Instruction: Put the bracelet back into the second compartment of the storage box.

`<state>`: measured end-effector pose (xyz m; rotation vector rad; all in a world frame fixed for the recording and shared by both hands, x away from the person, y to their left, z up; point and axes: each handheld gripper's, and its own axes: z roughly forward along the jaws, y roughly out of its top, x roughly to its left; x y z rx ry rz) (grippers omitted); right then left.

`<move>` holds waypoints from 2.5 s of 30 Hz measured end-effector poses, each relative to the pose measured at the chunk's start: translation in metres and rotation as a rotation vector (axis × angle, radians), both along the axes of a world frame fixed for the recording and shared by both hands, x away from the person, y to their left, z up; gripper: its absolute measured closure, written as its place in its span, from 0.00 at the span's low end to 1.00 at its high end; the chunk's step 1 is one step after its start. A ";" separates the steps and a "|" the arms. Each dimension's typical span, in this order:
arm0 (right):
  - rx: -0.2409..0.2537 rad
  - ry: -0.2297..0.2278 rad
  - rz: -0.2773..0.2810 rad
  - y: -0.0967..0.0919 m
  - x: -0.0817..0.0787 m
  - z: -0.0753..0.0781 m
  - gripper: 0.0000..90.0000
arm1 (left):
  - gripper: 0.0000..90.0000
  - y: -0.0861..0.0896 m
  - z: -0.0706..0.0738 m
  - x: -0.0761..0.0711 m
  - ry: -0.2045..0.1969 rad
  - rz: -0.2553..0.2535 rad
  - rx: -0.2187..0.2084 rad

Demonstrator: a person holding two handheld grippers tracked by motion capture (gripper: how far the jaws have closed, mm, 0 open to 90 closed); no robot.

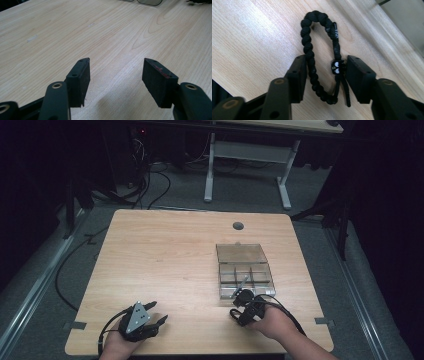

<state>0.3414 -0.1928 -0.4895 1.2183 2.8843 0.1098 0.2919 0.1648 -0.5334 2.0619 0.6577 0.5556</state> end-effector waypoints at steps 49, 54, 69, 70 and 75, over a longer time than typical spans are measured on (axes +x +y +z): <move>-0.025 -0.048 -0.005 -0.026 0.040 0.065 0.80 | 0.44 0.000 0.000 0.000 -0.003 -0.005 -0.003; -0.020 -0.070 0.029 -0.028 0.059 0.067 0.80 | 0.44 0.000 0.000 0.000 -0.003 -0.006 -0.003; -0.033 -0.064 -0.041 -0.019 0.100 0.055 0.80 | 0.44 0.000 0.000 0.000 -0.004 -0.010 0.001; -0.034 -0.070 -0.033 -0.018 0.104 0.054 0.80 | 0.44 0.000 0.000 0.000 -0.004 -0.010 0.000; -0.034 -0.077 -0.055 -0.015 0.117 0.049 0.80 | 0.44 0.000 0.000 0.000 -0.004 -0.011 -0.002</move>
